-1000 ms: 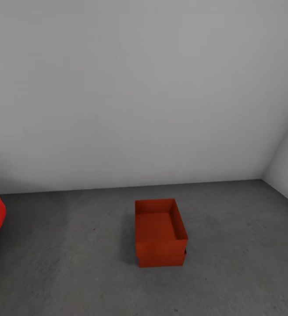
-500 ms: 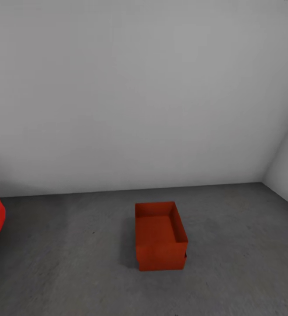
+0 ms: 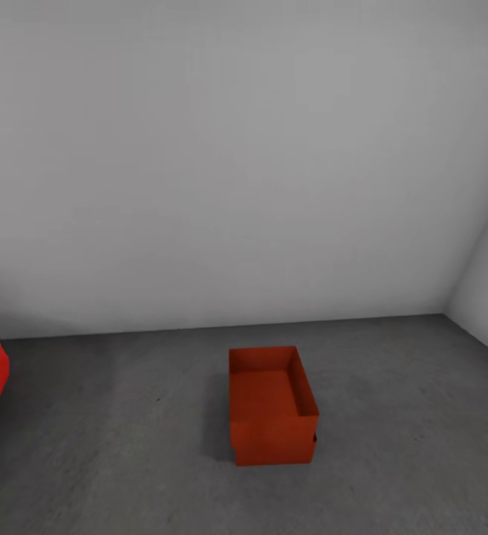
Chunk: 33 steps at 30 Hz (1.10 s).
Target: Move the two storage containers from the living room to the garage. In the garage, place one container on the floor and stack the other container on top of it (either order is fine).
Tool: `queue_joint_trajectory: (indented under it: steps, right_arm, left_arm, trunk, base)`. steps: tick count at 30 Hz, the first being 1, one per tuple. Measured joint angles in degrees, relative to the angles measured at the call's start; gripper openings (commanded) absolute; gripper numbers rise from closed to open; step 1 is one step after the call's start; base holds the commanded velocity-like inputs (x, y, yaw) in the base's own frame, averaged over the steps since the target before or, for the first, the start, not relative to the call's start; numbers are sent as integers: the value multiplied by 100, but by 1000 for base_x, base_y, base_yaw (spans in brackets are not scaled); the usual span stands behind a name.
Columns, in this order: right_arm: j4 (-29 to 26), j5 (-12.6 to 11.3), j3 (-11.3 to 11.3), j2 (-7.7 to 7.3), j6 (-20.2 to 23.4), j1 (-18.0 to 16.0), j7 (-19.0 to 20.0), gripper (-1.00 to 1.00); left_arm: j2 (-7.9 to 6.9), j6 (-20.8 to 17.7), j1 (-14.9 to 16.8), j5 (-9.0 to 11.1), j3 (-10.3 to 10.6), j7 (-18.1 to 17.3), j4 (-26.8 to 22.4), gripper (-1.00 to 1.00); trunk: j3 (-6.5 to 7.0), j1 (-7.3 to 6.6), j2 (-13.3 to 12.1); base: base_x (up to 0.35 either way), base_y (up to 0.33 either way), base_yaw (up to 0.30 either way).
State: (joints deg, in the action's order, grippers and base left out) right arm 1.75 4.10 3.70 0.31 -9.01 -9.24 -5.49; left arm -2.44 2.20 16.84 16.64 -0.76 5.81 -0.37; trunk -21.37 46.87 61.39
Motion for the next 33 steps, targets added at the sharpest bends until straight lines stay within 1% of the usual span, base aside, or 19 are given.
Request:
queue_joint_trajectory:
  steps: [33]
  right_arm:
    - [0, 2, 0, -6, 0, 0, -4, 100]
  left_arm:
    - [1, 0, 0, -13, 2, 0, -2, 100]
  trunk:
    - [308, 0, 0]
  base:
    - [0, 0, 0]
